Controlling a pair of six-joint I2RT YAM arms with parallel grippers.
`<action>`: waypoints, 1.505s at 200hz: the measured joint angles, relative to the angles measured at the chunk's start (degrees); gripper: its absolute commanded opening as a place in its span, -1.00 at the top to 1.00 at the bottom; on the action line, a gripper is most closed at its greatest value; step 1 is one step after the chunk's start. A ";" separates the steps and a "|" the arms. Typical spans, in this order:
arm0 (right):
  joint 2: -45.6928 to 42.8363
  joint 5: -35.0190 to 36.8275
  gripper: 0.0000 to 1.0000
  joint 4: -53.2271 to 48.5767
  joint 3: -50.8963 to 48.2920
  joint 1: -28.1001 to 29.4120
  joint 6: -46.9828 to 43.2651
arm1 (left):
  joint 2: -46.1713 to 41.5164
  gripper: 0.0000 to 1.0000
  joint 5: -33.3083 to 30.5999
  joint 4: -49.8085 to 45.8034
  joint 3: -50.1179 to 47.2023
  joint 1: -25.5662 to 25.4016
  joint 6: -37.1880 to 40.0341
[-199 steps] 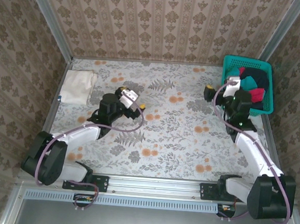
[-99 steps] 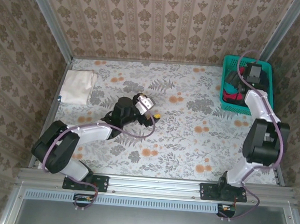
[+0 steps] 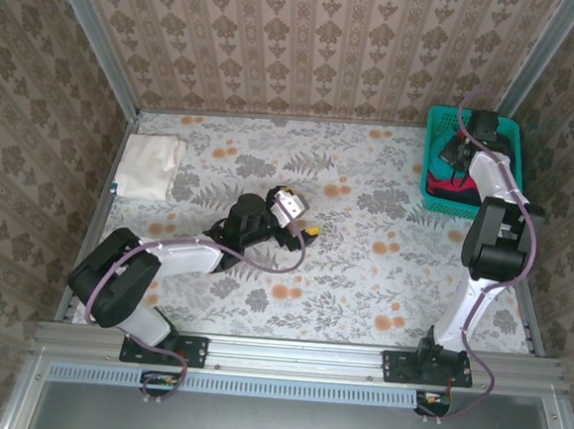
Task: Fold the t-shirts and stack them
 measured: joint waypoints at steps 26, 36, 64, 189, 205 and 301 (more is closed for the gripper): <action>-6.84 -1.70 1.00 1.60 -2.43 0.00 0.02 | 0.70 -1.00 -0.98 1.09 -0.04 0.02 -0.20; -10.10 -2.56 1.00 2.75 -2.99 0.00 0.02 | 0.92 -1.00 -1.18 1.53 -0.04 0.00 -0.20; -18.29 -4.02 1.00 6.78 -4.83 0.44 -0.02 | 1.03 -1.00 -1.55 1.79 -0.04 0.00 -0.17; -31.89 -5.55 1.00 3.41 14.75 19.96 -16.11 | 1.42 -1.00 0.15 3.82 -0.04 0.35 -1.70; -30.71 -6.69 1.00 2.54 19.74 23.56 -17.90 | 1.36 -0.99 0.17 4.33 -0.07 0.81 -2.14; -18.01 -13.31 1.00 -1.73 20.50 34.56 -17.53 | -8.98 -0.99 -1.46 5.09 -9.84 5.70 -5.35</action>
